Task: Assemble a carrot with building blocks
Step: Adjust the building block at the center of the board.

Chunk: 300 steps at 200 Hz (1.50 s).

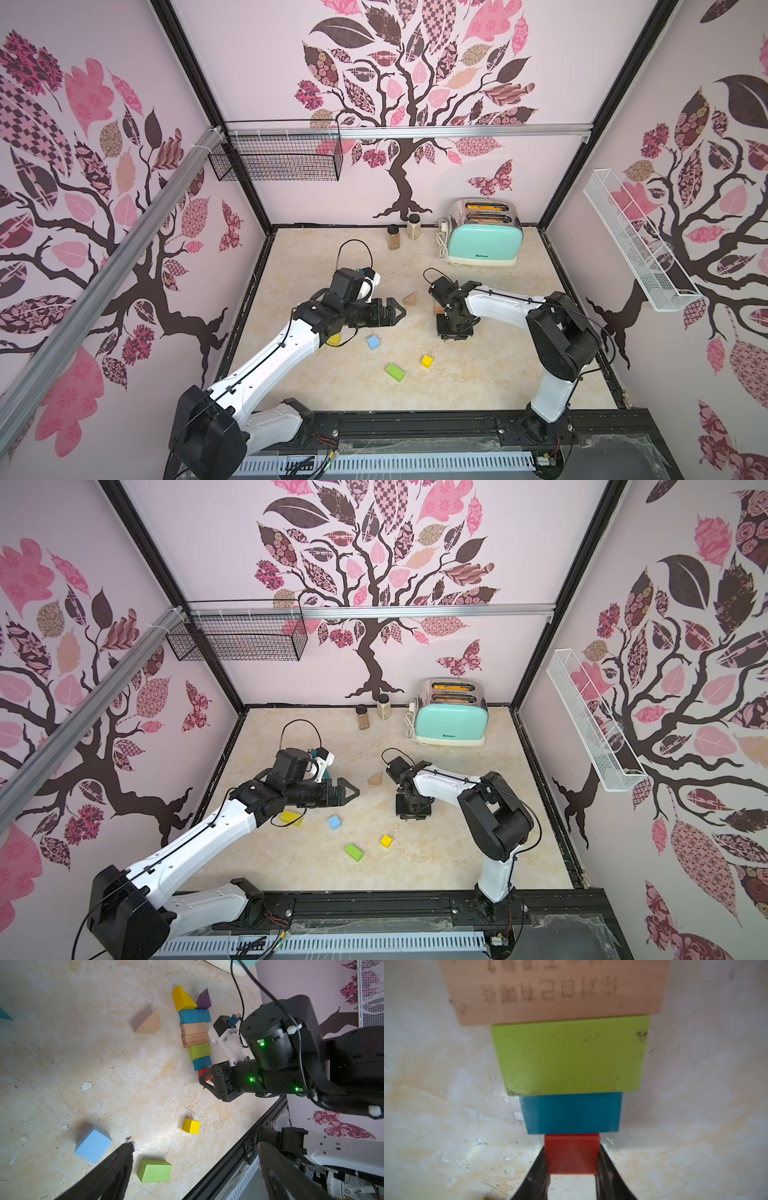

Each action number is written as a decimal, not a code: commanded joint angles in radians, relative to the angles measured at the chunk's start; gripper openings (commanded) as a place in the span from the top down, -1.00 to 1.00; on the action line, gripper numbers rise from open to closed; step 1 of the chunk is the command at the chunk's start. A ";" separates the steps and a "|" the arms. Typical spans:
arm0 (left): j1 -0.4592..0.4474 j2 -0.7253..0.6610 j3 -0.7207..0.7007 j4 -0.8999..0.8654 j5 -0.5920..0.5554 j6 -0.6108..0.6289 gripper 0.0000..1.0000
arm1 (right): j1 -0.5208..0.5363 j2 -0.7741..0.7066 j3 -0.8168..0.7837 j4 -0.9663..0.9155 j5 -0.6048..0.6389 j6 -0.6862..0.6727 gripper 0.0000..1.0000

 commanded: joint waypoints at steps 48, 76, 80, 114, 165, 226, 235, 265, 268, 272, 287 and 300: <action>-0.005 -0.005 -0.008 0.011 -0.005 0.007 -0.96 | -0.018 0.022 -0.017 0.023 0.017 -0.022 -0.13; -0.004 0.000 -0.006 0.013 -0.005 0.007 -0.96 | -0.018 0.002 0.001 0.004 0.012 -0.028 -0.18; -0.004 0.000 -0.007 0.013 -0.005 0.007 -0.96 | -0.018 -0.004 0.009 -0.007 0.015 -0.030 -0.19; -0.004 -0.016 0.013 -0.002 -0.017 0.009 -0.96 | -0.046 -0.099 0.100 -0.119 0.080 -0.069 -0.34; -0.005 -0.019 0.068 -0.016 -0.028 0.007 -0.96 | -0.225 -0.035 0.319 -0.149 0.038 -0.176 -0.32; -0.004 0.023 0.091 -0.013 -0.034 0.004 -0.96 | -0.335 0.227 0.572 -0.098 -0.022 -0.207 -0.24; -0.004 0.029 0.094 -0.016 -0.038 0.006 -0.96 | -0.343 0.250 0.593 -0.095 -0.025 -0.207 -0.24; -0.004 0.044 0.108 -0.030 -0.047 0.014 -0.96 | -0.354 0.267 0.581 -0.082 -0.030 -0.186 -0.21; -0.004 0.046 0.109 -0.030 -0.048 0.015 -0.96 | -0.353 0.263 0.571 -0.079 -0.028 -0.181 -0.19; -0.004 0.046 0.110 -0.030 -0.048 0.016 -0.96 | -0.354 0.254 0.555 -0.074 -0.025 -0.173 -0.16; -0.004 0.051 0.113 -0.031 -0.051 0.017 -0.96 | -0.354 0.203 0.472 -0.040 -0.001 -0.143 -0.02; -0.004 0.054 0.113 -0.030 -0.051 0.020 -0.96 | -0.353 0.162 0.412 -0.015 0.020 -0.129 0.09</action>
